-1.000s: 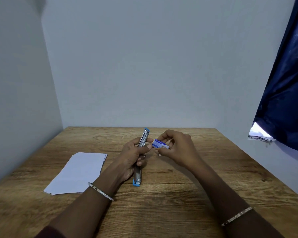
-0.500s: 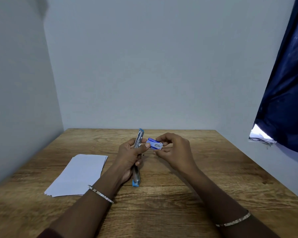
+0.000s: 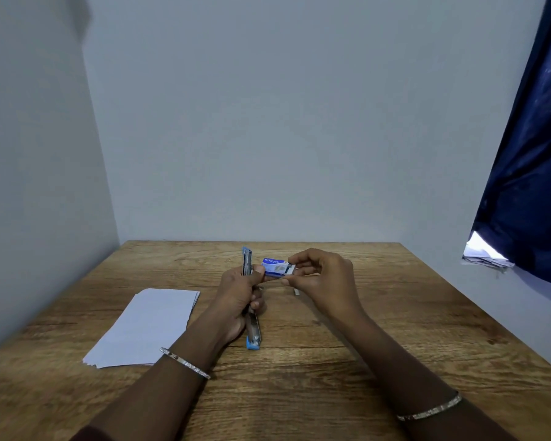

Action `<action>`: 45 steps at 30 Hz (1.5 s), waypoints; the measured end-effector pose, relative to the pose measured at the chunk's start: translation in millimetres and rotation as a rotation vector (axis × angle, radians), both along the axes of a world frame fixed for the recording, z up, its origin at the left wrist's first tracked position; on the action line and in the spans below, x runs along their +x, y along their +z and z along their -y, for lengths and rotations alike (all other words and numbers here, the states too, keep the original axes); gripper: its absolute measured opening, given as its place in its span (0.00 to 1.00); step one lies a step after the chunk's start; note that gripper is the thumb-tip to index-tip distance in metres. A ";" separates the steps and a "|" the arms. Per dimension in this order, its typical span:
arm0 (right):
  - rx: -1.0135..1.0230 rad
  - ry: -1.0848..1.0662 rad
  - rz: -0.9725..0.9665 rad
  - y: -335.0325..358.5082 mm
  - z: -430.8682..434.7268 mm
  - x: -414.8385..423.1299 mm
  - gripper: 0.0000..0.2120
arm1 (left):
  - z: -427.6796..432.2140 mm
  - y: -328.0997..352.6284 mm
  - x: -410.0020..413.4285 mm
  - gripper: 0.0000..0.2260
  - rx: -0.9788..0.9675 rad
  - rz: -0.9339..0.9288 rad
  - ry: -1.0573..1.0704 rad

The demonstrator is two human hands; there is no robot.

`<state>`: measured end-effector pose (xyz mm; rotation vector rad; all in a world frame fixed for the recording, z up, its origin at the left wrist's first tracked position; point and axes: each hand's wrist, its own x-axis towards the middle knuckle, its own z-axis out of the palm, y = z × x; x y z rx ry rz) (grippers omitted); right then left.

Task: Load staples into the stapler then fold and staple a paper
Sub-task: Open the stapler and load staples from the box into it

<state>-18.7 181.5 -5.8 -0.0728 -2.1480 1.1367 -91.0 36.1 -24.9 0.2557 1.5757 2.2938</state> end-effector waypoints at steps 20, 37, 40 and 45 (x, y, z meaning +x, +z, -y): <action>0.125 -0.067 0.087 1.5 -8.5 1.2 0.02 | -1.1 -5.1 -1.8 0.07 -0.036 -0.103 0.055; 0.206 -0.094 0.226 -1.4 -11.3 -1.2 0.05 | -1.4 -7.7 2.8 0.07 -0.104 -0.231 0.039; 0.227 -0.087 0.240 -1.3 -11.9 -1.9 0.06 | -1.0 -8.4 1.9 0.07 -0.112 -0.229 0.033; 0.302 -0.065 0.262 -2.1 -13.9 -4.2 0.04 | -1.9 -9.3 0.5 0.06 -0.101 -0.194 0.043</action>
